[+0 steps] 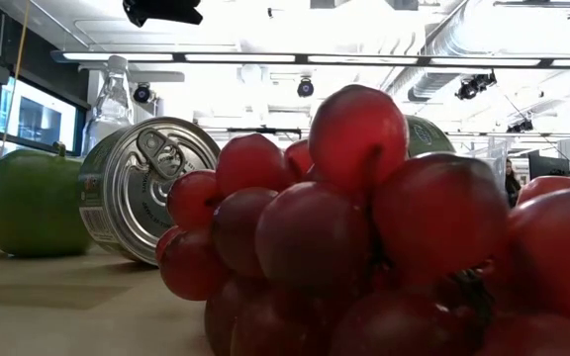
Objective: Pick & Place Food Item
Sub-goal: Put the bottom right plastic bottle into the right transparent bin
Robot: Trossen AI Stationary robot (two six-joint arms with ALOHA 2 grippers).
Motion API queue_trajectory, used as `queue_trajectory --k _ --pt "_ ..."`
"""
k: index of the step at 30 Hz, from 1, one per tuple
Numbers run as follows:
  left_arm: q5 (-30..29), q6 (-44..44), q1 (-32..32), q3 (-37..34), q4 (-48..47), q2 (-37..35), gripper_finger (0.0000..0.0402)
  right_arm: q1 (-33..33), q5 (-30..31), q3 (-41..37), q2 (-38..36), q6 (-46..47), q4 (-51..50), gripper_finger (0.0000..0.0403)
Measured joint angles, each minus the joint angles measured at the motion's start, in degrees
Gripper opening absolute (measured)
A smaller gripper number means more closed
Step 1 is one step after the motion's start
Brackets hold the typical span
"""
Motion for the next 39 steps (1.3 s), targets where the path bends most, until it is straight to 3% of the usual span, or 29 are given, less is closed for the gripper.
queue_trajectory --k 2,5,7,10,14,16,18,23,29,33,39 --pt "0.0 0.0 0.0 0.0 0.02 0.0 0.0177 -4.94 -9.24 -0.21 0.67 -9.18 3.98 0.0002" --pt "0.0 0.1 0.02 0.0 0.0 0.24 0.0177 -14.84 -28.48 -0.12 1.38 -14.57 11.77 0.0002" --pt "-0.01 1.31 0.02 0.0 0.04 0.24 0.0177 -22.52 -34.75 1.2 1.77 -16.18 12.74 0.0002" --pt "-0.01 3.18 0.02 0.0 0.05 0.49 0.0177 -34.77 -39.68 5.37 4.28 -16.6 8.78 0.0002" --pt "-0.02 3.98 0.02 0.0 0.19 0.48 0.0177 -50.98 -59.96 10.33 9.44 -10.93 1.26 0.0013" --pt "-0.02 4.0 0.02 0.0 0.11 0.48 0.0177 -56.3 -66.77 11.64 12.51 -10.46 -0.67 0.0029" --pt "-0.02 4.04 0.02 0.0 0.12 0.48 0.0177 -60.25 -67.67 12.08 16.3 -10.7 -0.71 0.0054" --pt "-0.02 3.66 0.09 0.0 0.09 0.55 0.0177 -65.19 -60.99 11.9 25.0 -9.98 -0.8 0.0148" --pt "0.01 3.48 0.51 0.0 0.04 0.59 0.0177 -67.24 -61.68 11.9 28.53 -8.56 -0.75 0.0258" --pt "0.0 3.44 1.21 0.0 0.04 0.59 0.0177 -67.08 -64.65 11.92 27.7 -8.72 0.88 0.0293" --pt "0.0 2.91 2.55 0.0 0.04 0.59 0.0177 -68.25 -60.09 12.01 27.55 -8.7 1.0 0.0301"
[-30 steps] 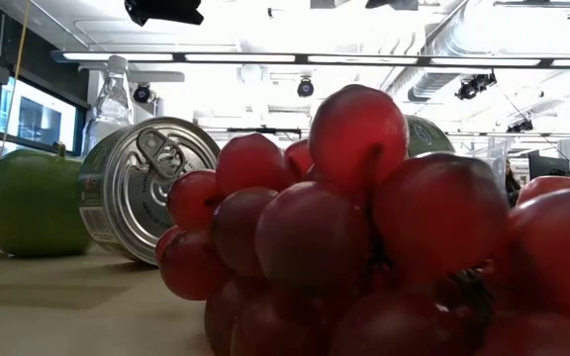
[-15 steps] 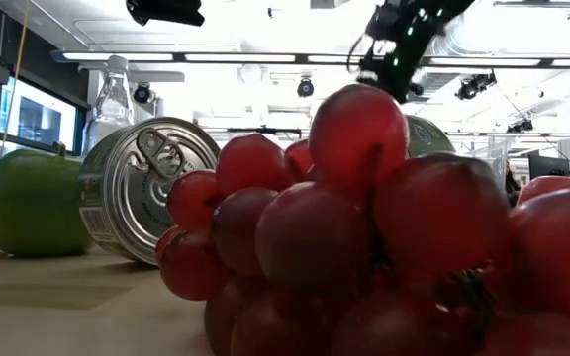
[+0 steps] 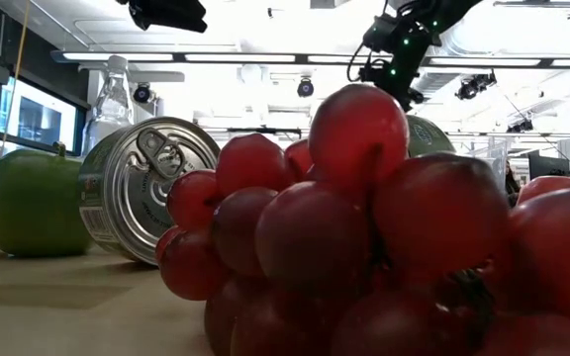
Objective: Pick & Place Food Item
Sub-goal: Put the bottom right plastic bottle into the right transparent bin
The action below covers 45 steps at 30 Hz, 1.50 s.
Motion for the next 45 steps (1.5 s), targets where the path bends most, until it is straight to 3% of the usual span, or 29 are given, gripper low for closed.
queue_trajectory --k 21,27,34,45 --pt "0.0 -0.02 0.75 0.0 -0.02 0.0 0.0177 -0.63 -2.83 -0.07 7.91 3.0 1.06 0.0263" --pt "0.0 -0.02 0.75 0.0 -0.02 0.0 0.0177 -0.63 -2.37 -0.07 7.98 3.23 3.27 0.0216" --pt "0.0 -0.02 0.75 0.0 -0.02 0.0 0.0177 -0.63 6.08 -0.07 7.98 2.04 3.48 0.0117" --pt "0.0 0.49 0.75 0.0 -0.02 0.0 0.0177 1.88 7.86 -0.07 7.75 1.93 3.03 0.0117"
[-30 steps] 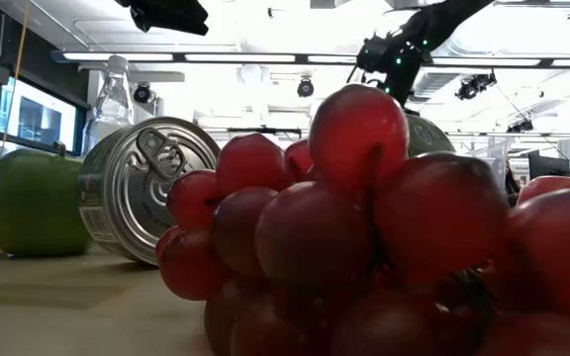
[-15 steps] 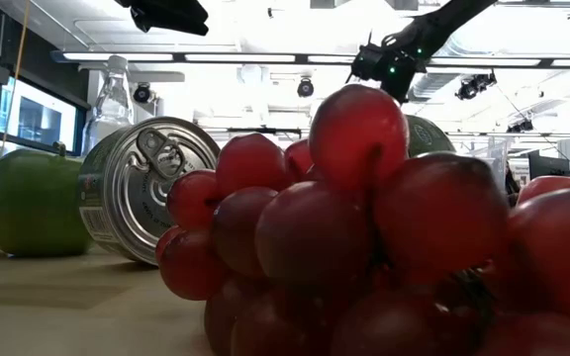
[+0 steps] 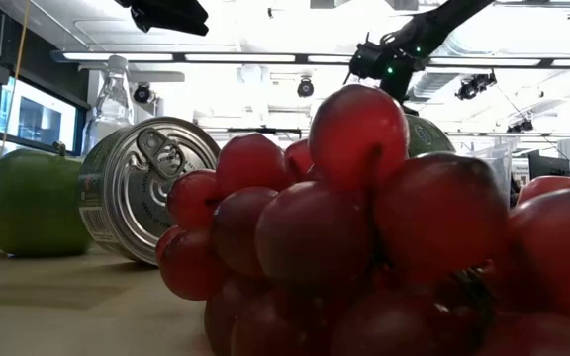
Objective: Pick & Place Food Item
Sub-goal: Put the bottom right plastic bottle into the right transparent bin
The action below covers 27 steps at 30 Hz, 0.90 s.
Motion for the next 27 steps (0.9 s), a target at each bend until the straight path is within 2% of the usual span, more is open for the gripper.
queue_trajectory --k 6,10,13,21,27 --pt "0.0 2.62 -0.02 -0.02 -0.02 0.0 0.0177 6.02 1.86 0.0 -1.0 2.48 -0.54 0.012" --pt "0.01 2.75 -0.07 -0.02 -0.2 0.0 0.0177 11.19 11.47 0.0 -1.49 2.95 4.01 0.012" --pt "0.1 2.7 -0.11 -0.02 -0.25 0.0 0.0177 14.32 16.48 -0.02 -3.41 2.25 6.53 0.0121" --pt "0.42 4.19 -0.11 -0.02 -0.26 0.0 0.0177 18.94 32.46 0.02 -10.82 3.56 6.0 0.0121" --pt "0.42 4.43 -0.11 -0.02 -0.24 0.0 0.0177 14.46 31.05 -4.31 -15.06 17.62 5.64 0.0122"
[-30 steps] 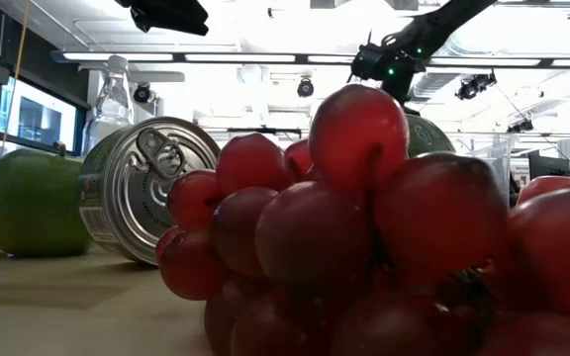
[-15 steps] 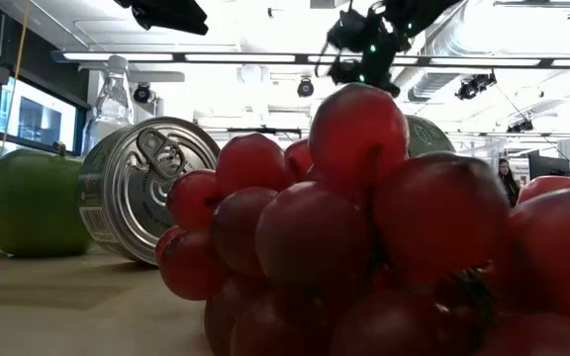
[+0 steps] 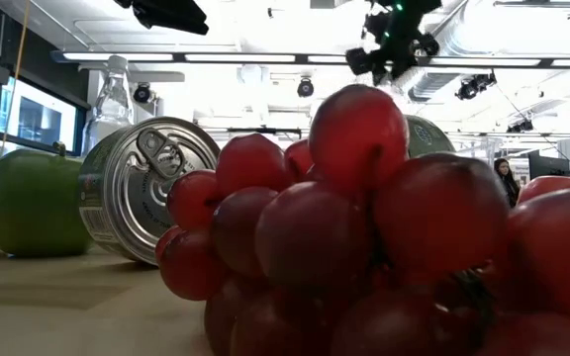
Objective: Pick & Place Food Item
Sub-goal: Put the bottom right plastic bottle into the right transparent bin
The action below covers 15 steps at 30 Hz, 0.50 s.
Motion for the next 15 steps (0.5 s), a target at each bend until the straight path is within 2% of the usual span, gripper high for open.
queue_trajectory --k 3,9,13,15 --pt "0.0 -0.67 0.0 0.0 -0.02 0.0 0.0177 -2.54 -2.29 -5.19 -0.89 1.36 7.72 0.0121" --pt "0.02 -0.72 0.0 -0.02 -0.01 0.0 0.0177 -3.2 -0.95 -10.18 -2.11 -4.97 26.37 0.0122" --pt "0.02 -0.72 0.0 -0.02 -0.02 0.0 0.0177 -1.73 0.37 -11.55 -2.02 -10.6 28.36 0.0124" --pt "0.0 -0.46 0.0 -0.02 -0.01 0.0 0.0177 -1.15 0.48 -13.63 -2.02 -10.56 29.49 0.0125"
